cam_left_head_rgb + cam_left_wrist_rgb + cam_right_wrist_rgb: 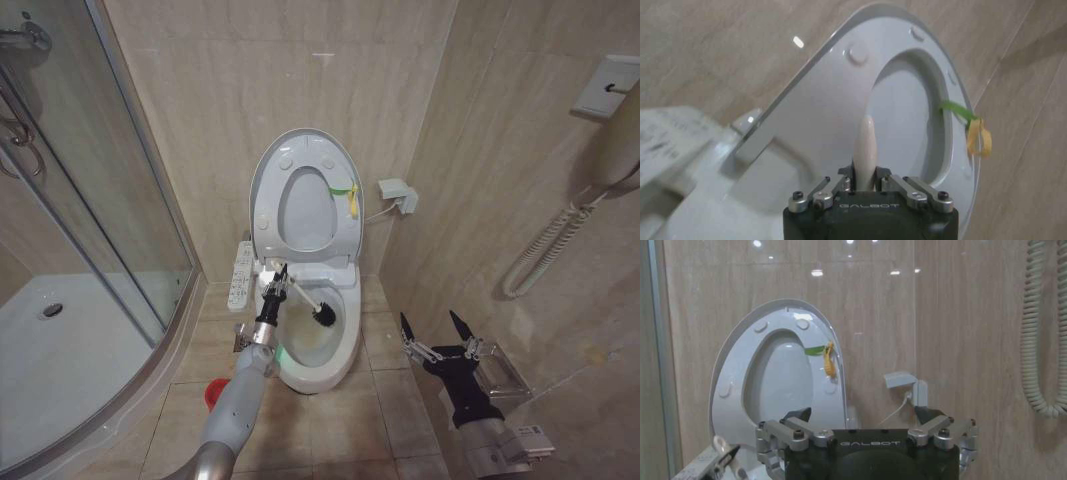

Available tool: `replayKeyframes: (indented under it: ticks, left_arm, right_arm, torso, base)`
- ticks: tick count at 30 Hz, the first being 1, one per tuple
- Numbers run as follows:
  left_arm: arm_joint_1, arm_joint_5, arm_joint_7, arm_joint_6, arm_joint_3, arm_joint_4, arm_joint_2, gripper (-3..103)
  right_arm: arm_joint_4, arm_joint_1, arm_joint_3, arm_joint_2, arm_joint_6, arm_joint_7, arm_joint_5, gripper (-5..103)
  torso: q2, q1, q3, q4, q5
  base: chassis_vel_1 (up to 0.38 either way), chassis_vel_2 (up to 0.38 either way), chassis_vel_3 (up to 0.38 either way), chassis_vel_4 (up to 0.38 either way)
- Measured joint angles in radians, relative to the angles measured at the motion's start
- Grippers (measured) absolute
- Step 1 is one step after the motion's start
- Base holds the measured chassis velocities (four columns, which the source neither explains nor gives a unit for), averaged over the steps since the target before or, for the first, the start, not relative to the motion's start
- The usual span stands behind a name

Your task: Open the toilet lid, clean the toilet bowl with a toilet brush, close the toilet lid, and flush.

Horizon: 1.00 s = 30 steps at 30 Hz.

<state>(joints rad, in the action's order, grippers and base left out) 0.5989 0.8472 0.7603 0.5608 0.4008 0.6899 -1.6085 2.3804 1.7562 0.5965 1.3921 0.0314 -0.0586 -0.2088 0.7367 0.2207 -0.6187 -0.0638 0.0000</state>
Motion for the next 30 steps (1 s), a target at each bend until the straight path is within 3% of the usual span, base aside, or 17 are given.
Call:
replayKeyframes:
  ticks: [3,13,17,23,30]
  left_arm:
    - [-0.001,-0.016,0.022,-0.004,0.013,-0.047,0.000,20]
    - [-0.036,-0.005,0.034,-0.008,0.021,-0.030,0.000,20]
    - [-0.050,-0.033,0.023,-0.009,0.009,-0.074,0.001,20]
    - [-0.070,-0.152,0.018,0.010,-0.013,-0.190,0.001,20]
    - [-0.097,-0.174,0.006,0.020,-0.040,-0.176,0.001,20]
  right_arm:
    - [0.000,0.000,0.000,0.000,0.000,0.000,0.000,100]
    - [0.000,0.000,0.000,0.000,0.000,0.000,0.000,100]
    - [0.000,0.000,0.000,0.000,0.000,0.000,0.000,100]
    - [0.000,0.000,0.000,0.000,0.000,0.000,0.000,100]
    - [0.000,0.000,0.000,0.000,0.000,0.000,0.000,100]
  torso:
    - [0.000,0.000,0.000,-0.0002,0.0000]
    - [0.000,0.000,0.000,-0.0003,0.0000]
    - [0.000,0.000,0.000,0.0000,0.0002]
    - [0.000,0.000,0.000,0.0005,0.0004]
    - [0.000,0.000,0.000,-0.0008,-0.0003]
  base:
    - [0.000,0.000,0.000,0.000]
    - [0.000,0.000,0.000,0.000]
    - [0.000,0.000,0.000,0.000]
    - [0.000,0.000,0.000,0.000]
    - [0.000,0.000,0.000,0.000]
